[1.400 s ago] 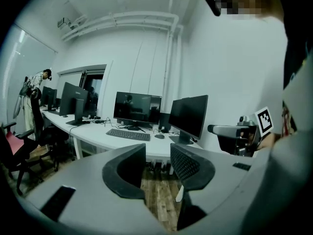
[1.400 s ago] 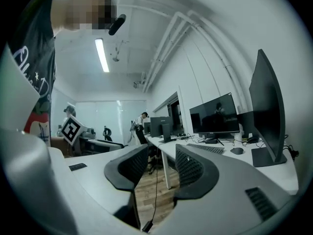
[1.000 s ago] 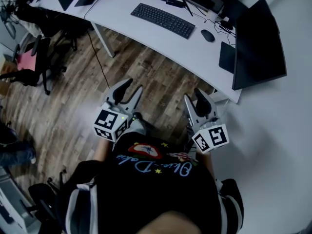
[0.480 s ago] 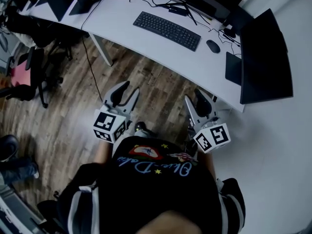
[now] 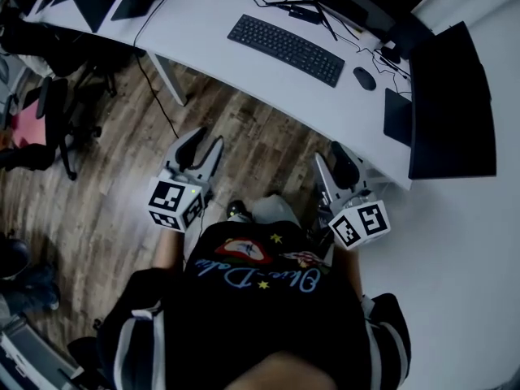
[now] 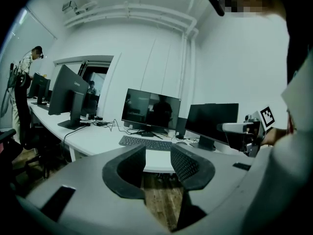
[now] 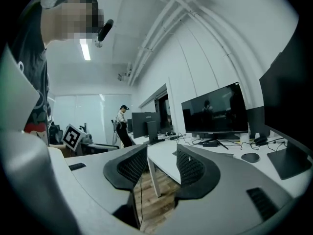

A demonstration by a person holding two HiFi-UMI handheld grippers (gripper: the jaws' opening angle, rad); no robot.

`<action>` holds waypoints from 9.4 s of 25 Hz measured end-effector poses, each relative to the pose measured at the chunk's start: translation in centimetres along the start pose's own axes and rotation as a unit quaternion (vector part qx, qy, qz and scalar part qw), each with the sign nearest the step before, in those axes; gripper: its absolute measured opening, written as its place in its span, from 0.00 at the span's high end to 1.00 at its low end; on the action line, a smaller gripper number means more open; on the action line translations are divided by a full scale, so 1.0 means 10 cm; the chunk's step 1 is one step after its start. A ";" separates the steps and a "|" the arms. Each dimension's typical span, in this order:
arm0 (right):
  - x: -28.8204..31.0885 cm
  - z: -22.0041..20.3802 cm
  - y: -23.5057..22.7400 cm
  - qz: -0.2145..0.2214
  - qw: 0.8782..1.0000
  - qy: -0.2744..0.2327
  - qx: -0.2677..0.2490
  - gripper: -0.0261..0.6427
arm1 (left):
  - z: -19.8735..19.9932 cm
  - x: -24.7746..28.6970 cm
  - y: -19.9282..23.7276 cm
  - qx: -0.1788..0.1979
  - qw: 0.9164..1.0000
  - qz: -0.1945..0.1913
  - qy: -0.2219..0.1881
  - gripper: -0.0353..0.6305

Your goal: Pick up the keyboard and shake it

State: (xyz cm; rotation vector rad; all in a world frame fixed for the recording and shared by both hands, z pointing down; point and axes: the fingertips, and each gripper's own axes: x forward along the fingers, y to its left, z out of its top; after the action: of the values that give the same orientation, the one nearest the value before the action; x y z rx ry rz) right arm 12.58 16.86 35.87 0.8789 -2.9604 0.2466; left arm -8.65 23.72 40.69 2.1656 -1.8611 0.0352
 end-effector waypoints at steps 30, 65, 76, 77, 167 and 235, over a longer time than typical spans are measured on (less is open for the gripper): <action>1.82 0.24 -2.16 -0.022 0.998 -0.024 0.061 0.72 | 0.37 2.67 1.35 0.017 0.998 0.005 0.065 0.69; 1.81 0.08 -2.52 -0.300 0.946 0.001 0.127 0.71 | -0.51 4.86 2.59 -0.034 0.934 -0.145 0.325 0.59; 1.66 -0.65 -3.01 -0.305 0.932 0.099 0.170 0.68 | -0.59 4.82 2.41 -0.054 0.927 -0.159 0.334 0.56; 1.67 -0.74 -3.04 -0.303 0.930 0.108 0.177 0.68 | -0.59 4.82 2.41 -0.051 0.928 -0.157 0.333 0.56; 1.83 1.12 -3.15 -0.331 0.918 -0.082 -0.203 0.69 | 2.15 4.20 1.79 0.074 0.990 -0.112 -0.044 0.55; 1.89 0.54 -3.04 -0.344 0.925 -0.012 -0.162 0.71 | 1.47 4.16 2.02 0.061 0.993 -0.098 0.030 0.54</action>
State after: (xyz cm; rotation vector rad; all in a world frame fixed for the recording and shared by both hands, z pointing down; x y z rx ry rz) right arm 13.33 -19.35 36.44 1.7564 -2.3878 -0.2735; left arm -23.80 -22.33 38.98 2.3921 -1.6466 0.1766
